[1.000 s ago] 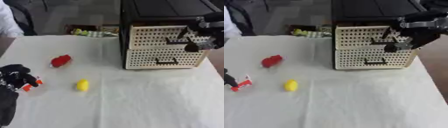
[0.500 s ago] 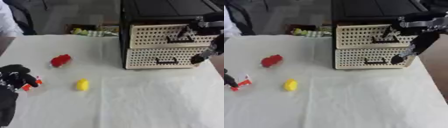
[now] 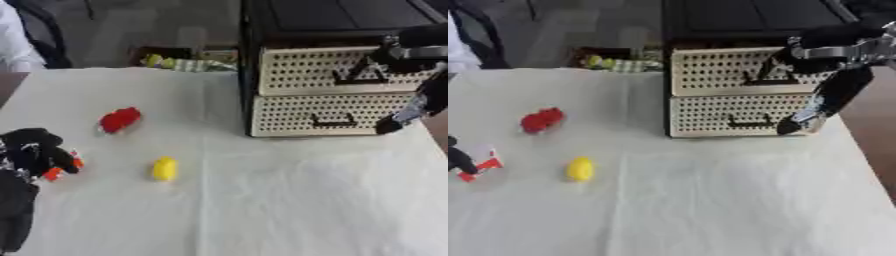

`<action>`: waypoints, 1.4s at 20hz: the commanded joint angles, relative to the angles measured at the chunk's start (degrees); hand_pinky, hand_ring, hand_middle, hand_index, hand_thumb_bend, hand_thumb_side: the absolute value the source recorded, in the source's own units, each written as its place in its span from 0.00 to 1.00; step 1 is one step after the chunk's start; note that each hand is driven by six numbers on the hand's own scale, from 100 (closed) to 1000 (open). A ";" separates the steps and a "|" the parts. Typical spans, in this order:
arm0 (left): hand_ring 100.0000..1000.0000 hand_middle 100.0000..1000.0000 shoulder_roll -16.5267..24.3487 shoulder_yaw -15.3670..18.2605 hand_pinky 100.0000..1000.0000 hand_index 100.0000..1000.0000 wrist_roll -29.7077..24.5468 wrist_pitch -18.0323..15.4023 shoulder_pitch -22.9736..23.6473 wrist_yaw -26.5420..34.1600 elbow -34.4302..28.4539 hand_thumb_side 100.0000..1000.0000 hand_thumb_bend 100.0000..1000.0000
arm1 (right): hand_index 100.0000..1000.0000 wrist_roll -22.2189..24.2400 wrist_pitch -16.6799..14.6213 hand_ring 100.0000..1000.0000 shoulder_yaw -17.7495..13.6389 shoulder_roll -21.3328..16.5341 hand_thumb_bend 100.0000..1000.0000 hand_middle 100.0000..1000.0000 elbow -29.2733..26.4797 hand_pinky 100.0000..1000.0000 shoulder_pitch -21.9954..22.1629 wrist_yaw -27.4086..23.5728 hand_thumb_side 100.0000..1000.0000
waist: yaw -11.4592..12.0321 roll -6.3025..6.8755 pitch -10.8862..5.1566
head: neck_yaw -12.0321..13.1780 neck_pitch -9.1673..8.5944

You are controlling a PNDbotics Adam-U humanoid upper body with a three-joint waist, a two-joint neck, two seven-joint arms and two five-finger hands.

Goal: Pick up objects from table and place into drawer.

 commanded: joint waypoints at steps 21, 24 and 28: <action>0.47 0.54 0.35 -0.23 0.42 0.68 -0.24 0.87 -0.72 0.07 -0.83 0.97 0.04 | 0.84 -11.46 0.39 0.00 -0.44 -3.81 0.54 0.00 -5.85 0.00 2.48 13.07 0.72 | -0.32 -0.34 -1.11 | -0.43 -0.44; 0.47 0.54 0.32 -0.24 0.42 0.68 -0.19 1.02 -0.60 0.17 -0.83 0.97 0.05 | 0.84 -12.07 3.06 0.01 -1.05 -2.95 0.53 0.00 -3.11 0.00 2.41 9.88 0.71 | -0.71 -0.25 -1.37 | -0.38 -0.16; 0.47 0.54 0.25 -0.28 0.42 0.68 -0.10 1.53 -0.47 0.35 -0.83 0.97 0.05 | 0.85 -10.28 5.50 0.02 -1.27 -2.09 0.54 0.00 -0.69 0.00 2.32 6.11 0.71 | -1.62 -0.29 -1.79 | -0.58 0.30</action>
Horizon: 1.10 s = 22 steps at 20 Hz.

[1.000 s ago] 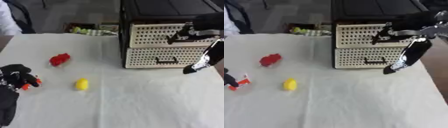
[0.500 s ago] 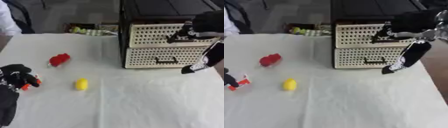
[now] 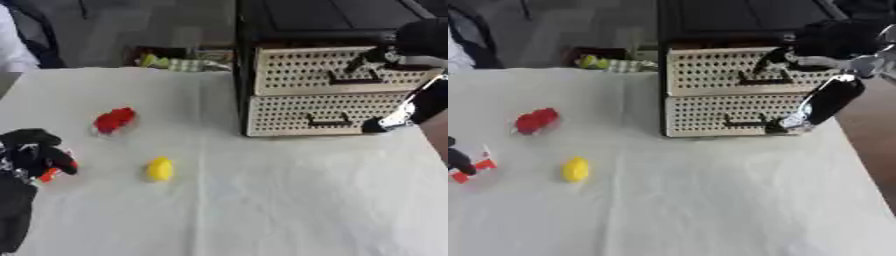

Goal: Pick up objects from table and place into drawer.

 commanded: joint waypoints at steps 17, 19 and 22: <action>0.47 0.54 0.18 -0.33 0.42 0.68 0.55 1.70 -0.40 0.91 -0.83 0.98 0.06 | 0.86 1.82 4.31 0.02 -2.01 1.66 0.54 0.00 4.33 0.00 0.01 -4.21 0.74 | -1.25 -0.58 -2.36 | -0.81 0.72; 0.47 0.54 0.09 -0.37 0.42 0.68 0.50 1.87 -0.39 0.87 -0.83 0.98 0.06 | 0.86 1.26 4.47 0.03 -1.81 1.85 0.54 0.00 4.11 0.00 -0.01 -4.08 0.75 | -1.19 -0.60 -2.35 | -0.80 0.70; 0.47 0.54 0.05 -0.39 0.42 0.68 0.44 1.92 -0.42 0.80 -0.83 0.98 0.06 | 0.86 0.11 4.83 0.03 -1.86 2.10 0.54 0.00 3.67 0.00 -0.03 -3.96 0.75 | -1.12 -0.59 -2.28 | -0.84 0.71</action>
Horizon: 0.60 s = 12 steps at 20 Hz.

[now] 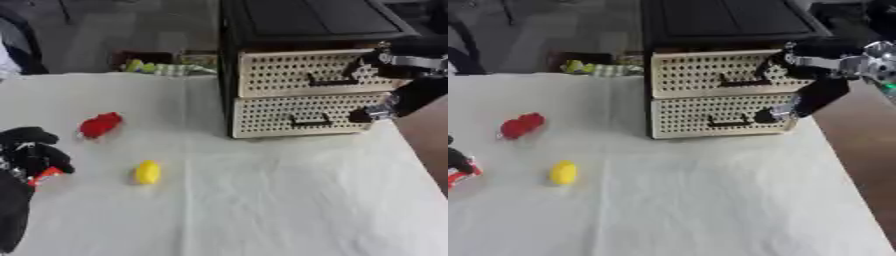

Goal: Pick up objects from table and place into drawer.

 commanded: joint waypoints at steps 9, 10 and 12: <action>0.47 0.55 -0.09 -0.15 0.43 0.68 -0.10 0.49 -0.59 -0.06 -0.83 0.98 0.06 | 0.86 -3.82 0.38 0.03 -0.08 -0.31 0.53 0.00 -0.41 0.00 -1.48 3.77 0.76 | 0.25 -0.34 -0.92 | -0.15 -0.04; 0.47 0.55 -0.10 -0.15 0.43 0.68 -0.09 0.51 -0.59 -0.06 -0.83 0.99 0.06 | 0.85 -4.26 0.28 0.02 0.00 -0.13 0.53 0.00 -0.10 0.00 -1.54 4.54 0.77 | 0.32 -0.35 -0.89 | -0.16 -0.06; 0.47 0.55 -0.15 -0.15 0.43 0.68 -0.09 0.55 -0.58 -0.08 -0.83 0.99 0.07 | 0.85 -4.92 -0.01 0.02 0.25 0.30 0.53 0.00 0.63 0.00 -1.59 5.77 0.76 | 0.44 -0.36 -0.84 | -0.20 -0.05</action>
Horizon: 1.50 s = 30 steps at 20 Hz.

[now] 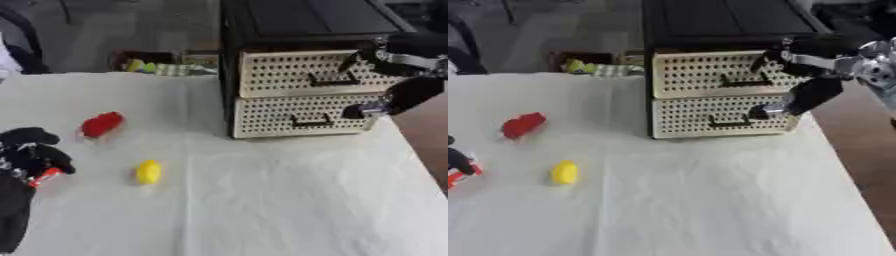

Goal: Pick up objects from table and place into drawer.

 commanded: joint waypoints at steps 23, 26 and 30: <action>0.47 0.55 0.27 -0.16 0.43 0.67 0.07 0.78 -0.85 0.15 -0.83 1.00 0.07 | 0.79 3.75 -2.66 0.01 1.07 -0.48 0.56 0.00 1.49 0.00 -1.38 0.64 0.74 | 0.21 -0.50 -0.61 | -0.24 -0.01; 0.47 0.55 0.28 -0.18 0.43 0.67 0.08 0.84 -0.87 0.12 -0.83 0.99 0.07 | 0.78 4.39 -2.52 0.01 1.09 -0.70 0.56 0.00 1.16 0.00 -1.33 -0.25 0.74 | 0.15 -0.50 -0.61 | -0.26 0.06; 0.47 0.55 0.31 -0.17 0.43 0.67 0.16 0.84 -0.94 0.16 -0.83 0.99 0.07 | 0.76 5.50 -2.18 0.00 1.09 -0.92 0.56 0.00 1.35 0.00 -1.33 -1.29 0.73 | 0.16 -0.50 -0.61 | -0.28 -0.13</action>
